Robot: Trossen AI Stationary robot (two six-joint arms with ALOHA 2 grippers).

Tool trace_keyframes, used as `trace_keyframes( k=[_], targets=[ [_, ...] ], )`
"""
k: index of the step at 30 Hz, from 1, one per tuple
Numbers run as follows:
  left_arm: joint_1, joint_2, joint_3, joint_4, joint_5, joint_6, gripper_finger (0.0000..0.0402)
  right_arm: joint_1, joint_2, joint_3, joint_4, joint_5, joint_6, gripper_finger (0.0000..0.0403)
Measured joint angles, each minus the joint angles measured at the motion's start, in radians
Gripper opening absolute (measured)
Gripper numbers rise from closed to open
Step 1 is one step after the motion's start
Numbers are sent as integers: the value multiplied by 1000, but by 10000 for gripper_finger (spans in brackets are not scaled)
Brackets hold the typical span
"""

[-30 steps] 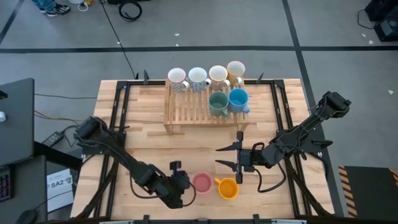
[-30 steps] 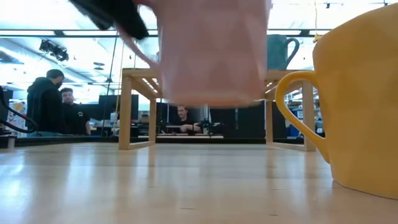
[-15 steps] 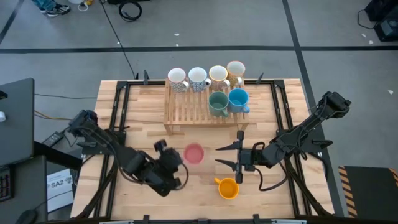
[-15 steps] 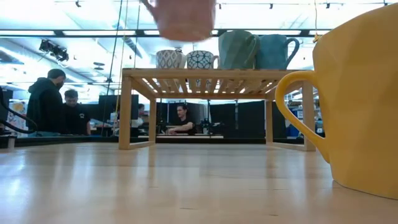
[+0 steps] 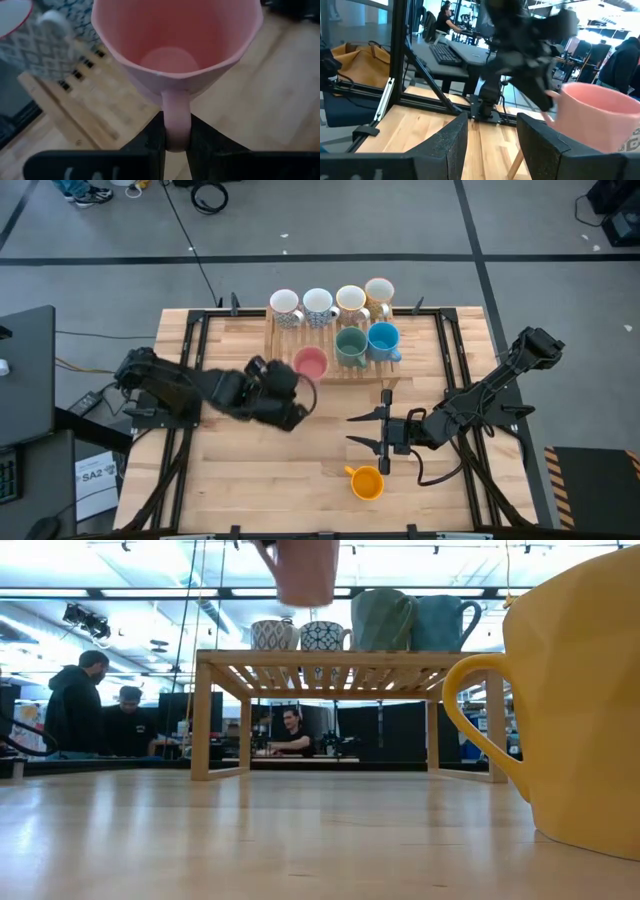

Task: Place coffee mugs
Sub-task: Put the pink mug on the shelf aligned with the left blue mug

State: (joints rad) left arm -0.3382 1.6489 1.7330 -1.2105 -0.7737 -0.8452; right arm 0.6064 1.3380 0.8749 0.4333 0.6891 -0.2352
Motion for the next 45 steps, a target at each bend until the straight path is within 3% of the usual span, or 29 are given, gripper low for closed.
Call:
trace_keyframes(
  k=[7,13,45],
  targets=[
    [156,6,-7,-6,33,2,55,0,0,0,-1,0,0,175],
    [231,6,-7,-3,127,-1,55,0,0,0,-2,-1,0,175],
    [259,94,-7,82,139,1,73,0,0,0,-9,-3,-3,175]
  ],
)
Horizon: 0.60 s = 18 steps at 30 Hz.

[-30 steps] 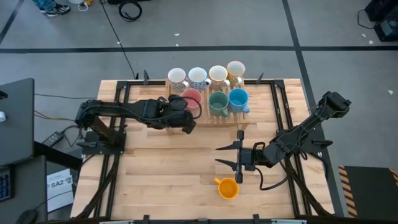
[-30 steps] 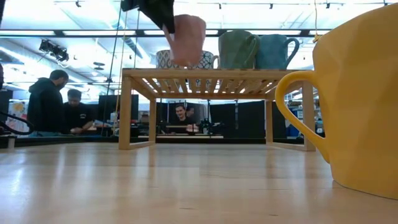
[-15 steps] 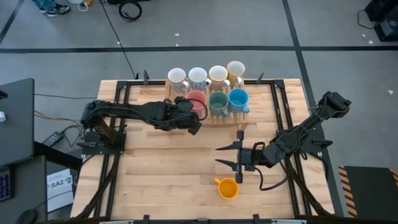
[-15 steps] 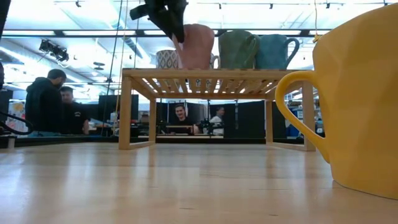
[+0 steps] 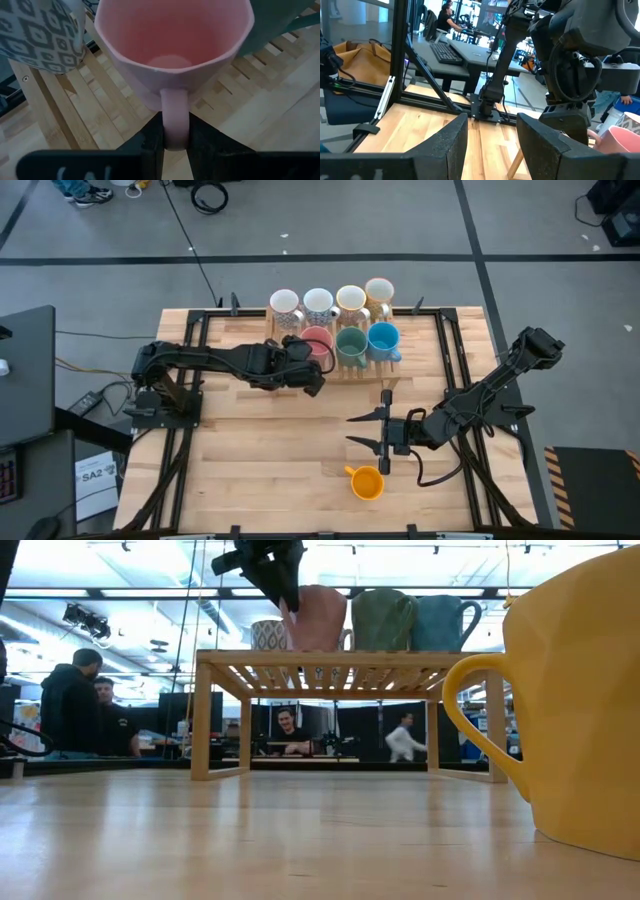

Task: Place coffee mugs
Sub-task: Put the pink mug on the shelf aligned with the left blue mug

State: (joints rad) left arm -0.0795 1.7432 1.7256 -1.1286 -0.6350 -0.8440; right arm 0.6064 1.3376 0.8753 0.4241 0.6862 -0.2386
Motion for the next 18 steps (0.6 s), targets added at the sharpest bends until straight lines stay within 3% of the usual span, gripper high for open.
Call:
trace_keyframes(
  k=[12,18],
  targets=[
    [0,0,0,2,3,2,78,0,0,0,0,0,0,175],
    [0,0,0,2,3,3,112,0,0,0,0,0,0,175]
  ],
)
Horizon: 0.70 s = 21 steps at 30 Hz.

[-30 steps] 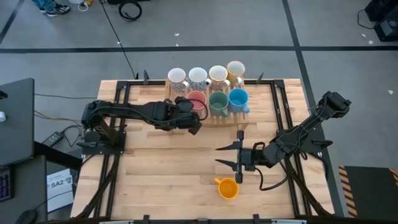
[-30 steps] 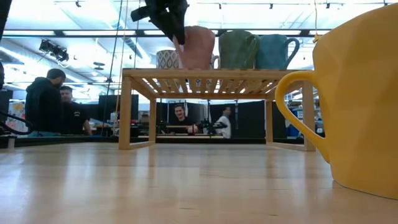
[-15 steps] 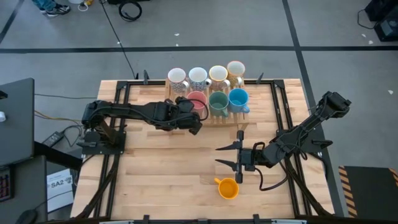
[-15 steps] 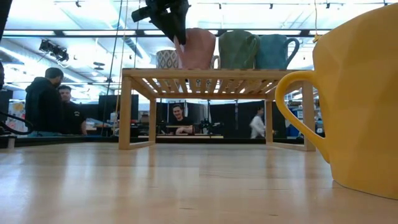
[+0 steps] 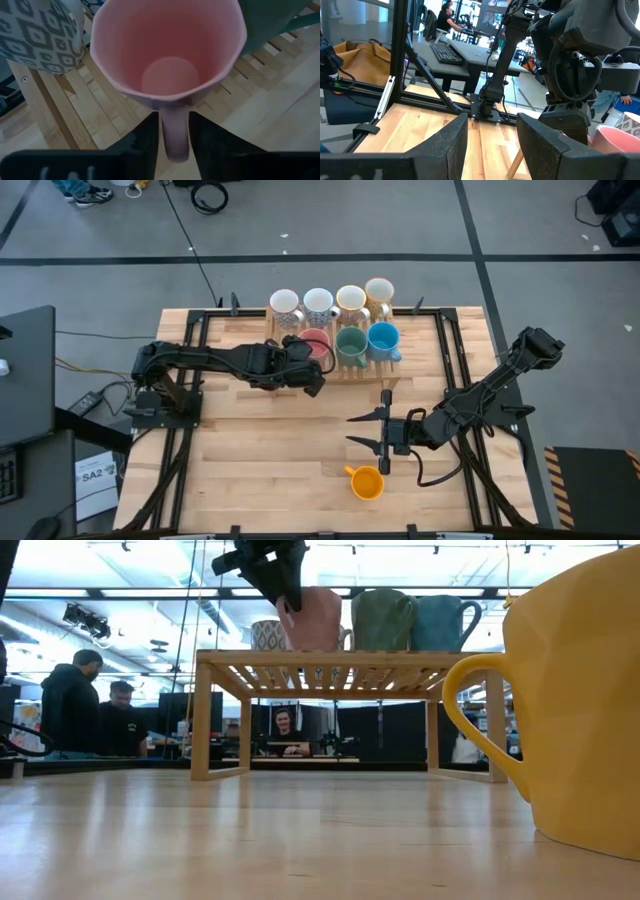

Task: Place coffee mugs
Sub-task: Put the pink mug on the shelf aligned with the left blue mug

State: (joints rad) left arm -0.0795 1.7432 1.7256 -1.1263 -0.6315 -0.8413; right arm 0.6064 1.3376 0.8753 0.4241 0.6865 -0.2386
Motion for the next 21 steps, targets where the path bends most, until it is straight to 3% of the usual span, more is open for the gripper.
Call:
trace_keyframes(
  k=[8,21],
  targets=[
    [0,0,0,0,0,29,166,0,0,0,0,0,0,175],
    [-3,-3,2,9,2,42,172,0,0,0,0,0,0,175]
  ],
)
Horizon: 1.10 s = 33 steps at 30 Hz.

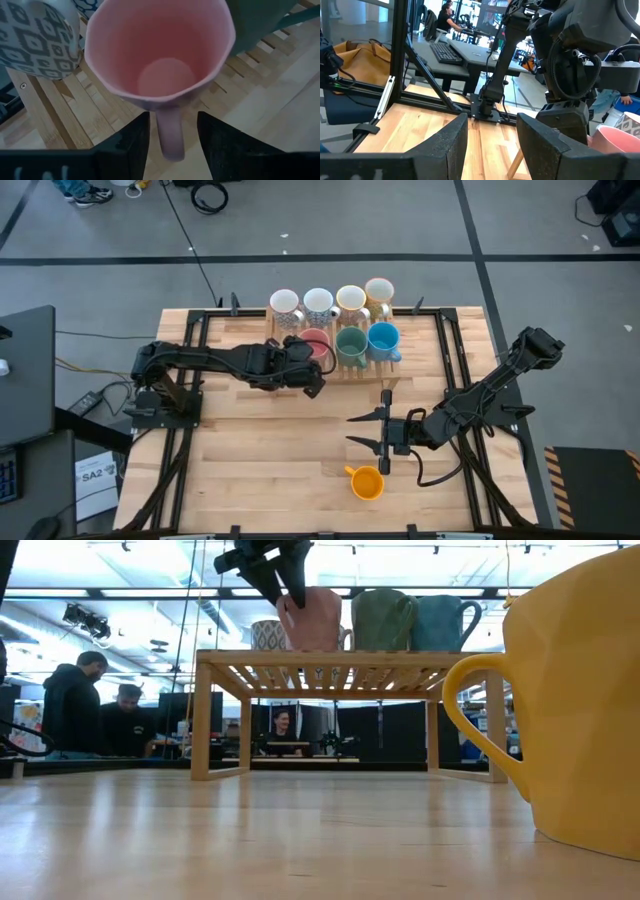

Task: Place coffee mugs
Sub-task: Put the pink mug on the shelf aligned with the left blue mug

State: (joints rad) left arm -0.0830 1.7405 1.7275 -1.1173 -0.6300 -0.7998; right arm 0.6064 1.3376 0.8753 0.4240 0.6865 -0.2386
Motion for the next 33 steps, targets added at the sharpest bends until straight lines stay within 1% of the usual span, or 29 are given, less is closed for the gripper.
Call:
trace_keyframes(
  k=[11,18,26,33],
  targets=[
    [0,-36,2,25,4,-1,172,0,0,0,0,0,0,175],
    [0,-50,2,55,58,2,172,0,0,0,-7,0,3,175],
    [-6,-62,1,80,61,38,172,0,0,0,-8,0,3,175],
    [-31,-125,1,64,56,38,172,0,0,0,-13,0,4,175]
  ],
)
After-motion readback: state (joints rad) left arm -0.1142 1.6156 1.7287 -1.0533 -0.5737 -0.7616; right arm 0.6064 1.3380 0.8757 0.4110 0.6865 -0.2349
